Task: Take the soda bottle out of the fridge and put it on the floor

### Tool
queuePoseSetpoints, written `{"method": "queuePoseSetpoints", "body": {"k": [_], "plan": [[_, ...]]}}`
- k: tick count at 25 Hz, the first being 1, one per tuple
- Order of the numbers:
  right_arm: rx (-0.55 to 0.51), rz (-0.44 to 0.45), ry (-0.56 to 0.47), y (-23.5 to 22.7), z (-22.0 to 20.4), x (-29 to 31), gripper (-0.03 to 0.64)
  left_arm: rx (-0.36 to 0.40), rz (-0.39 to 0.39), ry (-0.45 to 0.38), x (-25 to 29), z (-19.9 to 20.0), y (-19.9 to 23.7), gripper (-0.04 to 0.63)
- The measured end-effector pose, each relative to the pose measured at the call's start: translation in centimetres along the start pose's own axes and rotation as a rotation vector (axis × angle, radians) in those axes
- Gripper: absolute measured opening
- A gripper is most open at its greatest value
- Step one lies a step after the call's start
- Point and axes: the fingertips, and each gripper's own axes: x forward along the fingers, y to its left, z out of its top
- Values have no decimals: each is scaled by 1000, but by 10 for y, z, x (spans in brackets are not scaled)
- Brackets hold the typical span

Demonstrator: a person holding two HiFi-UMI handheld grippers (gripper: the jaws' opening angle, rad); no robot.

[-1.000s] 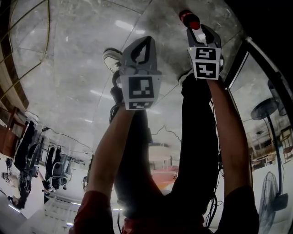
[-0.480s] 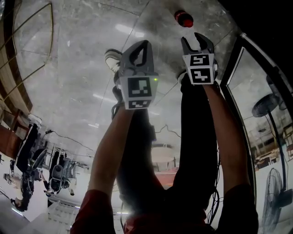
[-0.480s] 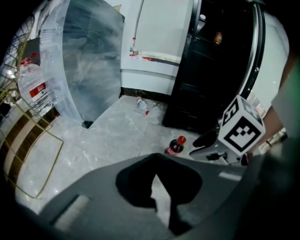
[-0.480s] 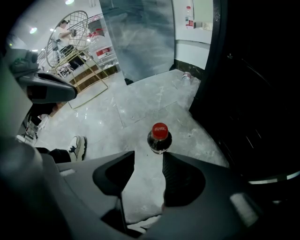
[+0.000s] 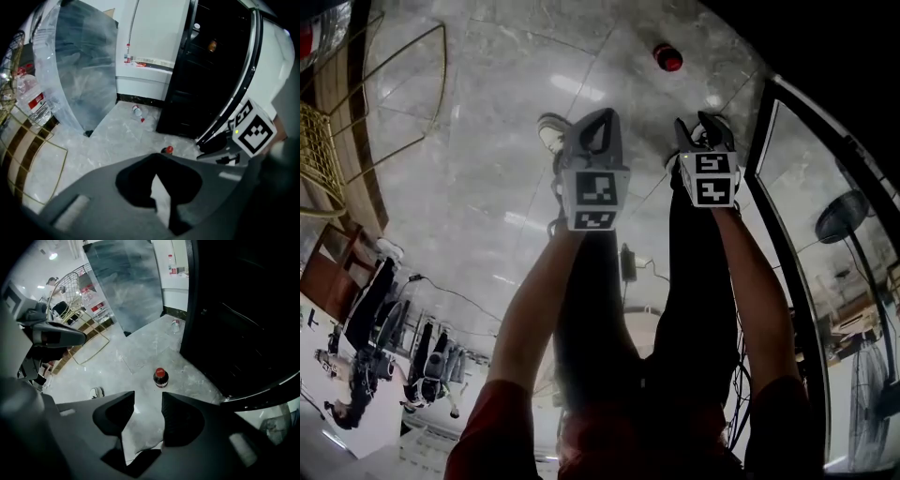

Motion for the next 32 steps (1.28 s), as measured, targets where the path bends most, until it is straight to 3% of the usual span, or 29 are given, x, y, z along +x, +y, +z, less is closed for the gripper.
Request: {"method": "queuePoseSetpoints", "body": {"k": [17, 25, 32], "plan": [[39, -28, -158, 22, 113, -244, 179, 30, 2, -62, -188, 157, -56, 0], [48, -32, -222, 24, 120, -345, 179, -2, 72, -105, -262, 211, -67, 0], [90, -74, -324, 3, 129, -434, 179, 61, 63, -174, -314, 266, -101, 0]]}}
